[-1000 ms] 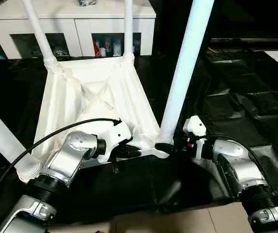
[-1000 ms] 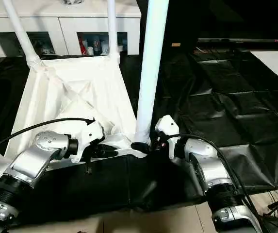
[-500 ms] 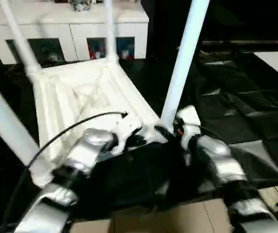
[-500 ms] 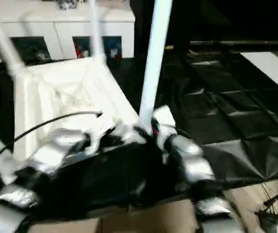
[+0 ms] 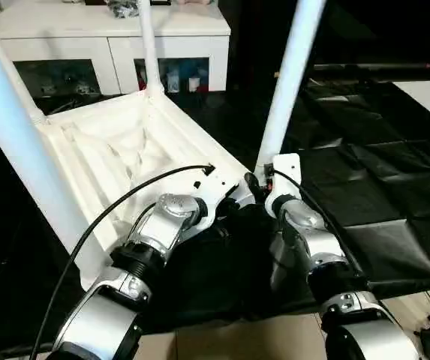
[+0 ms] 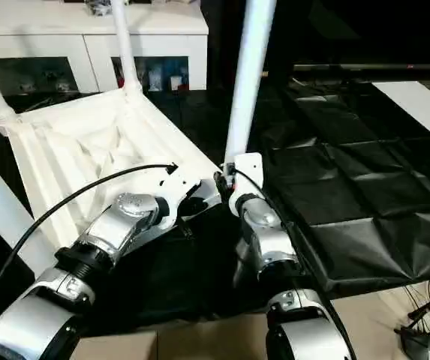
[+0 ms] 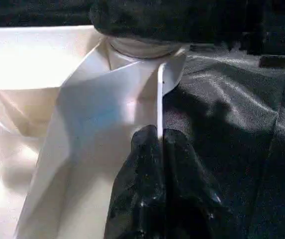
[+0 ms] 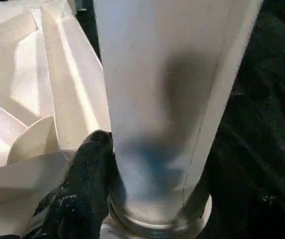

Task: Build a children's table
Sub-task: Rotate leg to tighten

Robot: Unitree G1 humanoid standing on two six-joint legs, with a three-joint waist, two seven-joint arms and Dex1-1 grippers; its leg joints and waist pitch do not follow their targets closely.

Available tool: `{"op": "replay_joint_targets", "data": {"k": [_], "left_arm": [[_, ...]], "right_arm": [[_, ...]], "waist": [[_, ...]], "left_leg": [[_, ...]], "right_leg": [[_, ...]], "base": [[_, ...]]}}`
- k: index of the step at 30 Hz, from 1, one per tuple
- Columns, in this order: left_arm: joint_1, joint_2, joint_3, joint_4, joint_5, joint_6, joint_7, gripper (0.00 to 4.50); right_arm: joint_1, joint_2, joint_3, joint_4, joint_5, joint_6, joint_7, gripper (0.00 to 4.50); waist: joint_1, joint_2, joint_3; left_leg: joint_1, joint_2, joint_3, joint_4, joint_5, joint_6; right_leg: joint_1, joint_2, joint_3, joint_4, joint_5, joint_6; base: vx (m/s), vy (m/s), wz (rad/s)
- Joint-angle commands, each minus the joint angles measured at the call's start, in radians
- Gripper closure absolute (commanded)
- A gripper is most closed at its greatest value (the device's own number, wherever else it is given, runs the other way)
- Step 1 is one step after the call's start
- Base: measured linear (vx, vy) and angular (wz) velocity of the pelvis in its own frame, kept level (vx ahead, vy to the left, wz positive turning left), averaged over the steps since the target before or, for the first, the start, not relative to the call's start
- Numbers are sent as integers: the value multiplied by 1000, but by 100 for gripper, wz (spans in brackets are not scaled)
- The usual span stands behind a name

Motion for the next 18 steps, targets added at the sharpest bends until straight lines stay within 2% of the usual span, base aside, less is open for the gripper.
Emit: {"op": "replay_joint_targets", "data": {"k": [1, 2, 5, 8, 9, 10, 11, 13, 14, 15, 18], "left_arm": [[24, -10, -22, 13, -3, -20, -24, 450], [28, -5, -27, 6, -3, -25, -36, 450], [44, 12, -38, -20, -5, -33, -70, 450], [69, 48, -52, -64, -9, -47, -132, 450], [72, 53, -54, -70, -10, -51, -142, 450], [77, 60, -56, -78, -10, -60, -158, 450], [86, 72, -55, -95, -17, -63, -180, 450], [100, 92, -58, -121, -28, -82, -222, 450], [128, 126, -65, -176, -53, -98, -293, 450], [129, 127, -65, -177, -54, -99, -295, 450], [161, 167, -68, -247, -86, -94, -369, 450]], "right_arm": [[17, 38, 27, 9, 33, 6, 69, 139], [17, 35, 29, 5, 32, 2, 77, 137], [12, 8, 43, 6, 10, -23, 89, 91], [12, -61, 68, 2, -30, -74, 165, 88], [13, -70, 72, 0, -32, -79, 180, 88], [15, -82, 77, -5, -34, -85, 203, 88], [20, -105, 78, -16, -24, -91, 250, 88], [28, -140, 78, -34, -5, -101, 328, 88], [47, -189, 80, -75, 34, -94, 455, 88], [48, -190, 80, -76, 35, -94, 459, 88], [81, -251, 99, -137, 69, -91, 602, 88]], "waist": [[2, -4, -44], [2, -8, -43], [1, -3, -44], [1, -3, -46], [5, -4, -47], [5, -4, -46], [8, 1, -47], [12, -1, -48], [18, 0, -49], [21, 1, -50], [26, 0, -52]], "left_leg": [[10, 35, -24, -86, -389, 9], [9, 36, -24, -86, -395, 9], [9, 38, -25, -88, -390, 7], [8, 38, -23, -86, -373, 8], [6, 39, -22, -85, -355, 16], [7, 39, -20, -84, -346, 21], [9, 39, -18, -82, -337, 27], [11, 41, -15, -80, -324, 41], [6, 42, -16, -79, -292, 54], [5, 43, -17, -79, -279, 62], [6, 45, -12, -74, -223, 90]], "right_leg": [[22, -36, 17, -89, -356, -153], [21, -36, 17, -90, -365, -151], [21, -38, 17, -89, -367, -155], [22, -36, 18, -87, -340, -164], [25, -38, 18, -84, -310, -171], [24, -36, 19, -84, -296, -176], [25, -36, 19, -82, -268, -188], [25, -36, 20, -80, -243, -203], [32, -35, 20, -73, -195, -215], [36, -36, 19, -70, -174, -217], [38, -34, 19, -60, -80, -246]], "base": [[0, 0, 0], [0, 0, 0], [0, 0, 0], [0, 0, 0], [0, 0, 0], [0, 0, 0], [0, 0, 0], [0, 0, 0], [0, 0, 0], [0, 0, 0], [0, 0, 0]]}}
